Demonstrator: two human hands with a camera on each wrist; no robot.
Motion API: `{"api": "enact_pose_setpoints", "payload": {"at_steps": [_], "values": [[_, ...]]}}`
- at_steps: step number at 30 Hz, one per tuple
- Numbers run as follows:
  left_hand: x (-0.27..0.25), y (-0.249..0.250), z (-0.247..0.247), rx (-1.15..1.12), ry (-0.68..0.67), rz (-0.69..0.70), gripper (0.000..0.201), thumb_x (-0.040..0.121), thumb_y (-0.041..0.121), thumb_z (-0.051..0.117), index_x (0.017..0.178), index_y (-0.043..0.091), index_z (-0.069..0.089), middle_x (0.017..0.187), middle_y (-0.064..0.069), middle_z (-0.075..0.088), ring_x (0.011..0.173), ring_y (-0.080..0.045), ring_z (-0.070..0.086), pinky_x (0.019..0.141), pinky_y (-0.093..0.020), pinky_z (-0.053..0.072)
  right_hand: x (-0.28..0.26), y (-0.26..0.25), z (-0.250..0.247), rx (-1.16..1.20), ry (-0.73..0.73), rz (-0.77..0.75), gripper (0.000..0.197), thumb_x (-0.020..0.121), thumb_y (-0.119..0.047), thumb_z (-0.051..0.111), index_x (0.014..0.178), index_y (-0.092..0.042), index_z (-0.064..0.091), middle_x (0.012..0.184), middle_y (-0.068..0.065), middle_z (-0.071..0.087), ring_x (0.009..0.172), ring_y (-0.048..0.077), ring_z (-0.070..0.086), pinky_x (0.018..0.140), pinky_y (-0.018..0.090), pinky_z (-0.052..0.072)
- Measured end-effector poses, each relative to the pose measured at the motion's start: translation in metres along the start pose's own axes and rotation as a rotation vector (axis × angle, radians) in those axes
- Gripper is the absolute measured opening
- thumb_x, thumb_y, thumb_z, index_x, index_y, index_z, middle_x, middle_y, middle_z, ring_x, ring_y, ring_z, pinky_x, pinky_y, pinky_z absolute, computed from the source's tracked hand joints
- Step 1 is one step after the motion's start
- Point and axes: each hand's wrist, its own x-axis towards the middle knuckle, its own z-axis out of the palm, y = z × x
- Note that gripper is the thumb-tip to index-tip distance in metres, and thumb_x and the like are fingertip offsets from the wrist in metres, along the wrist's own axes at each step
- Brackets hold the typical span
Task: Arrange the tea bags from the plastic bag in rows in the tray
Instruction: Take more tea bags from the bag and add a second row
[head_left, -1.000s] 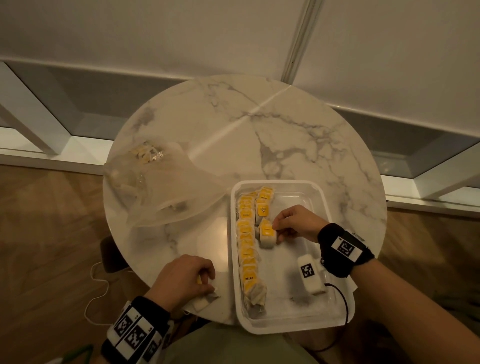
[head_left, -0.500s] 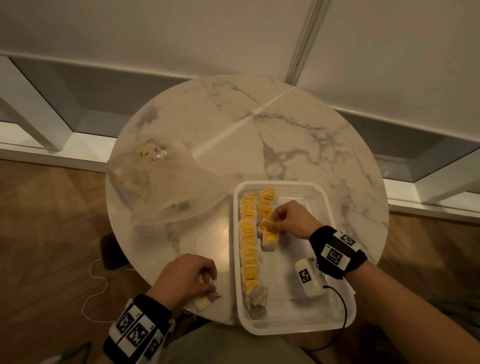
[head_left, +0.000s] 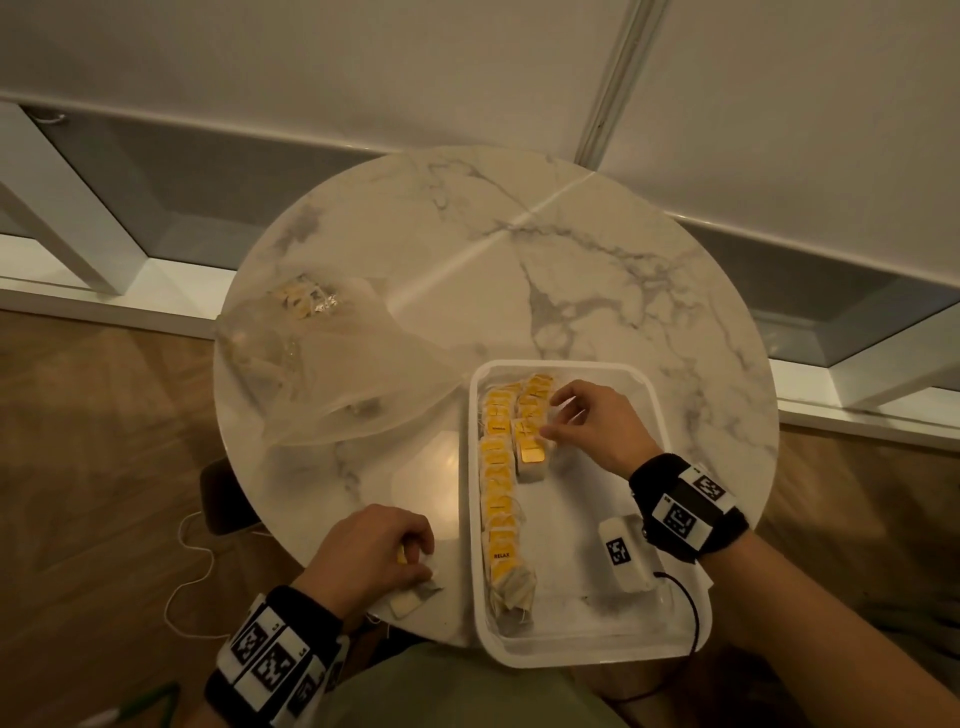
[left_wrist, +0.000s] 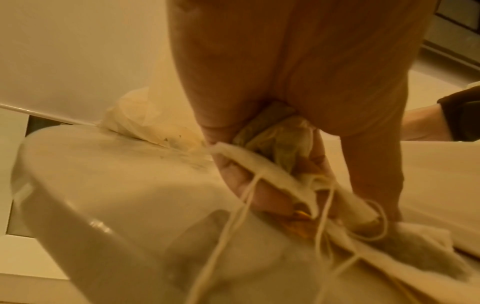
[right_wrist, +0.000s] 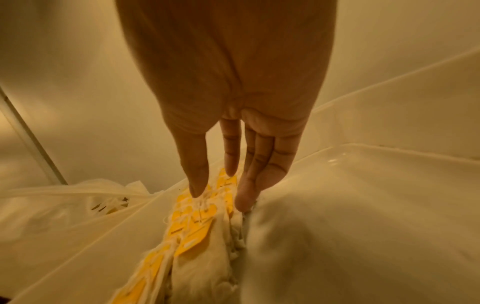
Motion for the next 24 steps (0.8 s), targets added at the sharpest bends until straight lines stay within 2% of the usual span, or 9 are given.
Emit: {"api": "enact_pose_setpoints", "payload": {"at_steps": [4, 7, 11, 12, 15, 18, 20, 22, 24], "values": [[0.0, -0.002, 0.002, -0.028, -0.003, 0.005, 0.015, 0.083, 0.043, 0.072, 0.096, 0.037, 0.066, 0.083, 0.018, 0.062, 0.084, -0.002, 0.057, 0.068, -0.016, 0.041, -0.004, 0.006, 0.003, -0.091, -0.153, 0.058, 0.026, 0.069, -0.022, 0.088, 0.073, -0.016, 0.062, 0.075, 0.004, 0.067, 0.065, 0.015, 0.06, 0.068, 0.035, 0.055], [-0.001, -0.005, 0.002, -0.073, 0.017, 0.0, 0.008, 0.081, 0.039, 0.074, 0.086, 0.034, 0.069, 0.08, 0.018, 0.063, 0.081, -0.001, 0.057, 0.074, -0.026, 0.049, 0.0, 0.006, 0.014, -0.149, -0.21, 0.105, 0.027, 0.075, -0.024, 0.083, 0.067, -0.015, 0.059, 0.066, 0.001, 0.065, 0.06, 0.015, 0.06, 0.068, 0.036, 0.056], [-0.002, -0.007, 0.001, -0.134, 0.043, 0.016, 0.007, 0.077, 0.033, 0.077, 0.076, 0.033, 0.07, 0.084, 0.015, 0.062, 0.083, -0.003, 0.057, 0.078, -0.035, 0.051, -0.001, 0.002, 0.017, -0.183, -0.201, 0.139, 0.029, 0.081, -0.033, 0.077, 0.068, -0.015, 0.059, 0.068, 0.003, 0.066, 0.063, 0.019, 0.064, 0.071, 0.038, 0.058], [-0.002, -0.007, 0.001, -0.141, 0.043, 0.018, 0.006, 0.076, 0.033, 0.077, 0.076, 0.032, 0.07, 0.086, 0.015, 0.062, 0.083, -0.004, 0.057, 0.078, -0.037, 0.051, -0.004, -0.001, 0.014, -0.174, -0.188, 0.135, 0.031, 0.083, -0.035, 0.075, 0.069, -0.012, 0.06, 0.068, 0.005, 0.067, 0.062, 0.019, 0.064, 0.067, 0.036, 0.057], [-0.007, -0.01, 0.002, -0.203, 0.101, 0.024, 0.007, 0.075, 0.039, 0.07, 0.079, 0.033, 0.069, 0.088, 0.015, 0.063, 0.084, -0.005, 0.059, 0.078, -0.037, 0.051, -0.022, -0.006, -0.001, -0.089, -0.124, 0.088, 0.036, 0.088, -0.036, 0.07, 0.072, -0.005, 0.063, 0.065, 0.009, 0.07, 0.052, 0.014, 0.063, 0.052, 0.018, 0.045], [-0.014, -0.014, 0.006, -0.227, 0.171, -0.024, 0.006, 0.084, 0.035, 0.069, 0.089, 0.032, 0.068, 0.093, 0.014, 0.066, 0.088, -0.006, 0.059, 0.078, -0.028, 0.047, -0.048, -0.009, -0.014, 0.042, -0.119, 0.054, 0.031, 0.09, -0.029, 0.069, 0.07, -0.006, 0.063, 0.062, 0.006, 0.07, 0.054, 0.016, 0.066, 0.051, 0.012, 0.043], [-0.019, -0.016, 0.01, -0.225, 0.187, -0.034, 0.018, 0.082, 0.049, 0.064, 0.094, 0.035, 0.065, 0.094, 0.016, 0.065, 0.089, -0.005, 0.058, 0.078, -0.025, 0.044, -0.068, -0.01, -0.016, 0.129, -0.164, 0.042, 0.027, 0.09, -0.024, 0.069, 0.073, -0.003, 0.064, 0.063, 0.008, 0.07, 0.056, 0.019, 0.067, 0.052, 0.012, 0.043], [-0.023, -0.015, 0.014, -0.188, 0.152, -0.021, 0.044, 0.075, 0.069, 0.053, 0.102, 0.036, 0.064, 0.098, 0.017, 0.062, 0.092, -0.003, 0.058, 0.078, -0.026, 0.047, -0.087, -0.009, -0.013, 0.171, -0.222, 0.037, 0.024, 0.091, -0.02, 0.068, 0.076, -0.002, 0.065, 0.065, 0.01, 0.071, 0.056, 0.019, 0.066, 0.052, 0.012, 0.043], [-0.026, -0.009, 0.018, -0.073, 0.096, -0.024, 0.06, 0.07, 0.075, 0.045, 0.111, 0.035, 0.063, 0.105, 0.016, 0.058, 0.094, -0.004, 0.057, 0.077, -0.028, 0.049, -0.105, -0.006, -0.008, 0.204, -0.285, 0.03, 0.021, 0.091, -0.02, 0.068, 0.078, -0.004, 0.066, 0.066, 0.009, 0.071, 0.057, 0.019, 0.066, 0.057, 0.017, 0.047]]}}
